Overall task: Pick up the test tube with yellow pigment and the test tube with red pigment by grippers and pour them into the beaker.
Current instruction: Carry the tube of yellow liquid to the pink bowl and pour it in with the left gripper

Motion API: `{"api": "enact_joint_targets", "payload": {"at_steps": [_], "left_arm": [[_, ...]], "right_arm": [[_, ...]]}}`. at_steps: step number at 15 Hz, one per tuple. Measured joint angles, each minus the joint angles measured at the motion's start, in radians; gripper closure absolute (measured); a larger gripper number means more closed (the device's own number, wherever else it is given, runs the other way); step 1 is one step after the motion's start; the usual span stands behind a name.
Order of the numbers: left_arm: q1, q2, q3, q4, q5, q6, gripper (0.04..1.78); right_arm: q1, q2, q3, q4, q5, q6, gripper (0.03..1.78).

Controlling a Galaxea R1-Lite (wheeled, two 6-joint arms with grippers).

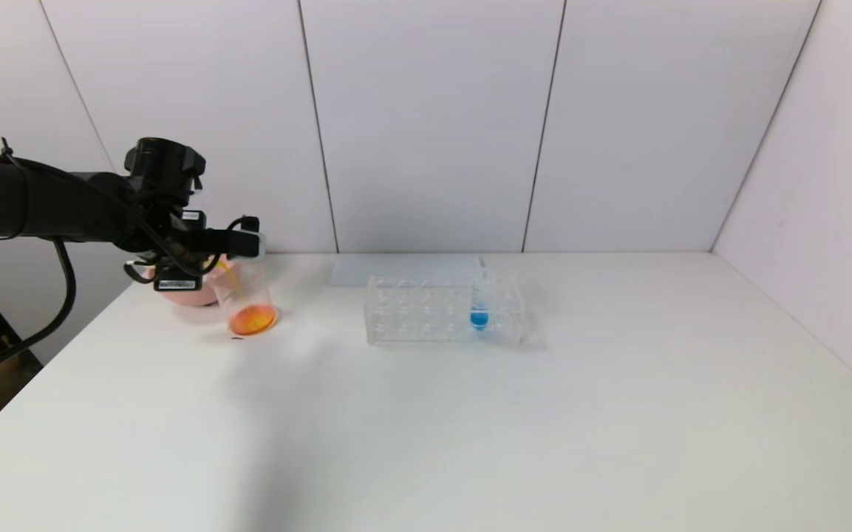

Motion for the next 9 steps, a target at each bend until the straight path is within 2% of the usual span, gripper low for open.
{"api": "enact_joint_targets", "payload": {"at_steps": [7,9], "left_arm": [[-0.006,0.002,-0.007,0.0,0.01,0.051,1.33],[-0.011,0.004,-0.007,0.0,0.036,0.059,1.33]], "right_arm": [[0.0,0.0,0.0,0.0,0.0,0.0,0.11],[0.0,0.0,0.0,0.0,0.0,0.0,0.11]]}}
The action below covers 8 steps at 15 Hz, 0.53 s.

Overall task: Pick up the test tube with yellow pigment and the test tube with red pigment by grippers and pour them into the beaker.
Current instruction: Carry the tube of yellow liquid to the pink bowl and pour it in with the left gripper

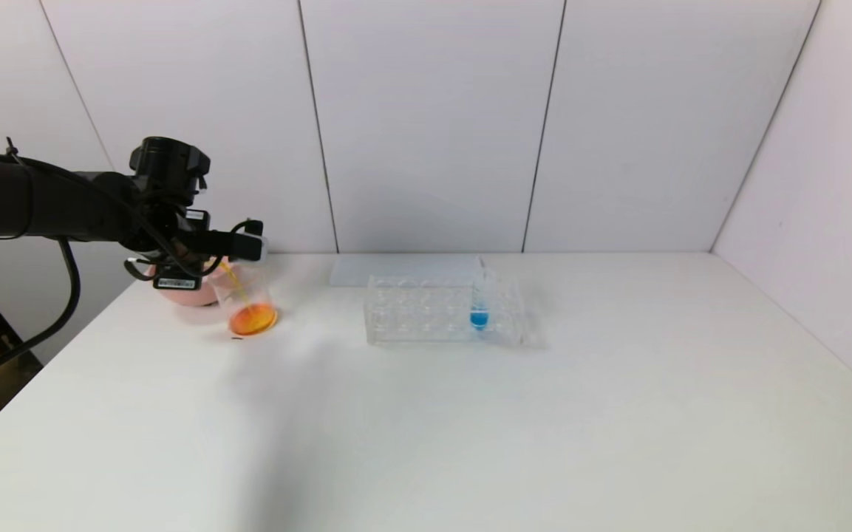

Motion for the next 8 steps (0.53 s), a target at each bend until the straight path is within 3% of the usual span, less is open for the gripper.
{"api": "enact_joint_targets", "payload": {"at_steps": [8], "left_arm": [[-0.019,0.005,-0.012,-0.006,0.048,0.099,1.33]], "right_arm": [[0.0,0.0,0.0,0.0,0.0,0.0,0.11]]}}
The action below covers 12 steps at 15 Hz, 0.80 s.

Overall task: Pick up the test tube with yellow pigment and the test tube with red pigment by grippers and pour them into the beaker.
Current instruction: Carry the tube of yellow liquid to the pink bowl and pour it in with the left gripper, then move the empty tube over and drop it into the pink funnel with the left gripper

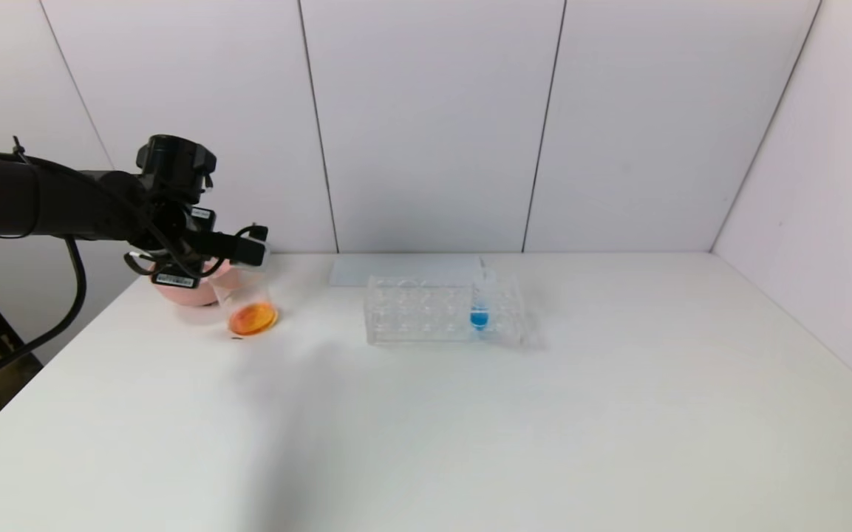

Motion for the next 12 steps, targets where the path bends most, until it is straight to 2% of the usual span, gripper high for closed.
{"api": "enact_joint_targets", "payload": {"at_steps": [12], "left_arm": [[-0.015,0.001,-0.004,-0.016,0.019,-0.006,1.33]], "right_arm": [[0.0,0.0,0.0,0.0,0.0,0.0,0.11]]}}
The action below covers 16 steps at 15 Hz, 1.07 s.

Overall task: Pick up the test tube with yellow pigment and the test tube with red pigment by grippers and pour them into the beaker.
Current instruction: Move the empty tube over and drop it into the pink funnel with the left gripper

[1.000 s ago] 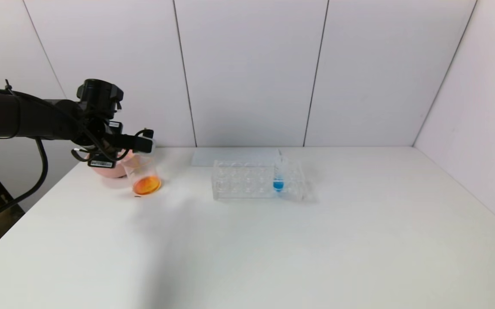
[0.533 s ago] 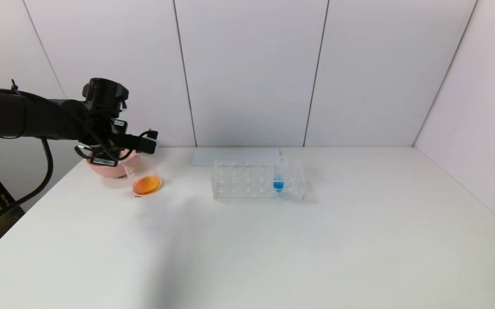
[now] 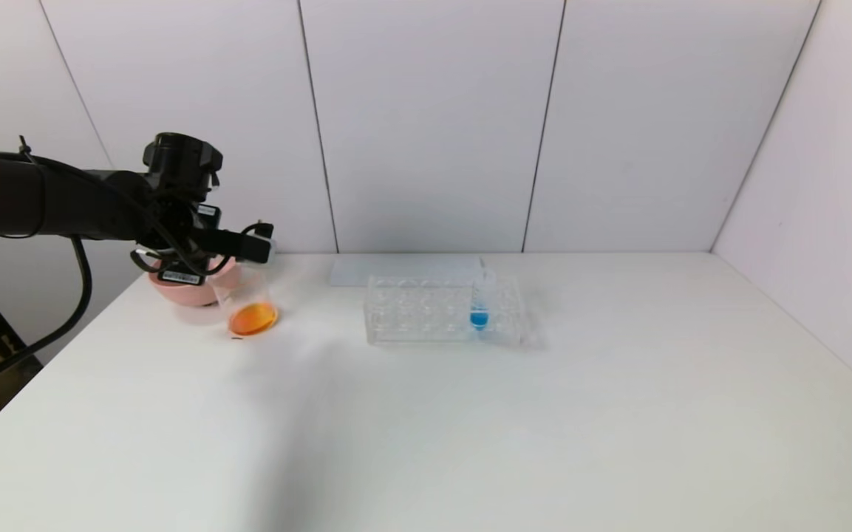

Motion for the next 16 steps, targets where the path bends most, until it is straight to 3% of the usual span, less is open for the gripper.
{"api": "enact_joint_targets", "payload": {"at_steps": [6,16], "left_arm": [[0.006,-0.049,-0.003,-0.101,-0.027,-0.109,1.33],[0.05,-0.125,-0.041,-0.133,-0.084,-0.882,1.33]], "right_arm": [[0.0,0.0,0.0,0.0,0.0,0.0,0.11],[0.0,0.0,0.0,0.0,0.0,0.0,0.11]]}}
